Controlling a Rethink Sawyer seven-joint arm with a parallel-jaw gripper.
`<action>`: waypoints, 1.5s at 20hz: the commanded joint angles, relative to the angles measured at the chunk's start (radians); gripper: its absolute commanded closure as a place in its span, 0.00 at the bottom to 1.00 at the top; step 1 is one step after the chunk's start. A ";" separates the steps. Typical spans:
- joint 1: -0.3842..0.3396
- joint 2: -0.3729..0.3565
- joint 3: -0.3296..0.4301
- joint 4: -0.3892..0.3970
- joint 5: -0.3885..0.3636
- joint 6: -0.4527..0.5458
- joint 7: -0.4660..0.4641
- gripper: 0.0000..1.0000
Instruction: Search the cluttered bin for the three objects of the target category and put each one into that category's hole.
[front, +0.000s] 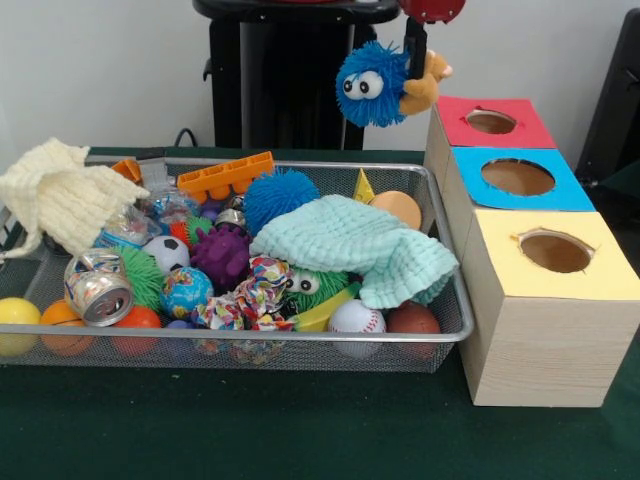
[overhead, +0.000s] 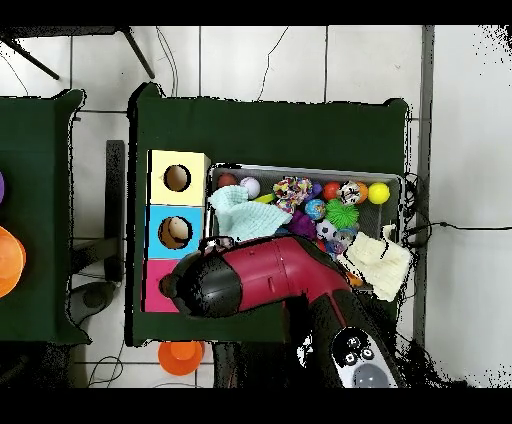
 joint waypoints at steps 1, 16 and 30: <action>0.007 0.045 -0.061 -0.006 0.061 -0.132 0.341 1.00; 0.117 0.095 -0.218 -0.172 -0.021 -0.171 0.333 1.00; 0.155 0.049 -0.326 -0.239 -0.106 -0.039 0.219 1.00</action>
